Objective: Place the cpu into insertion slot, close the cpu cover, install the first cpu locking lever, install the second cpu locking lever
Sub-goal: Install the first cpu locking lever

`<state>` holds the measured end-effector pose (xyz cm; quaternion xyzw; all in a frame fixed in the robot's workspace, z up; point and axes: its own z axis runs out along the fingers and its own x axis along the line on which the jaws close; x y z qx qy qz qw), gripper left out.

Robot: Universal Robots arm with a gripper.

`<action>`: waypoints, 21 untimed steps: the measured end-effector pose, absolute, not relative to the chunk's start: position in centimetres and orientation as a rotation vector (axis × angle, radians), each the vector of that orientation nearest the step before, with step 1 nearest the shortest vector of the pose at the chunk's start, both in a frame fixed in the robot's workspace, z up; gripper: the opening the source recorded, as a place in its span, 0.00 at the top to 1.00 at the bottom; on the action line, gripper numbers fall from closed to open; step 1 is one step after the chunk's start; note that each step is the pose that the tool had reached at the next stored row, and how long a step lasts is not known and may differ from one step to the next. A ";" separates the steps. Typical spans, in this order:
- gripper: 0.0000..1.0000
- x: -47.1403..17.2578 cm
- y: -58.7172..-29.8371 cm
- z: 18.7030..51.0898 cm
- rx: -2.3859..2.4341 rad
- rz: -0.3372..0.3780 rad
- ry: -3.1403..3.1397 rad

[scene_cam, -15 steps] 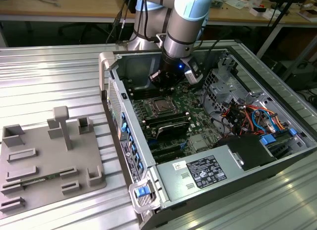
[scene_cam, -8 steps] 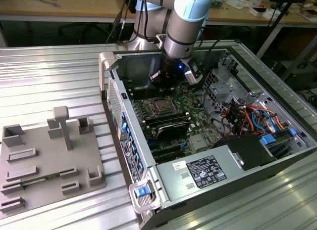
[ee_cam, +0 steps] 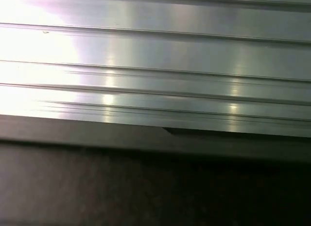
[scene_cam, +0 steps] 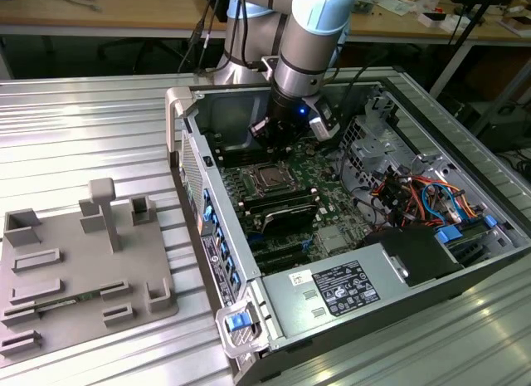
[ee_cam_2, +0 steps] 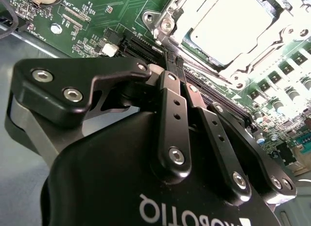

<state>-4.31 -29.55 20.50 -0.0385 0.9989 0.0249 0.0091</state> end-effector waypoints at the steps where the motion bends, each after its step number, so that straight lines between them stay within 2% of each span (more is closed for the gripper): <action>1: 0.89 -4.3 -29.5 20.6 -0.120 0.078 3.120; 21: 0.89 -4.4 -30.0 20.8 -0.120 0.077 3.120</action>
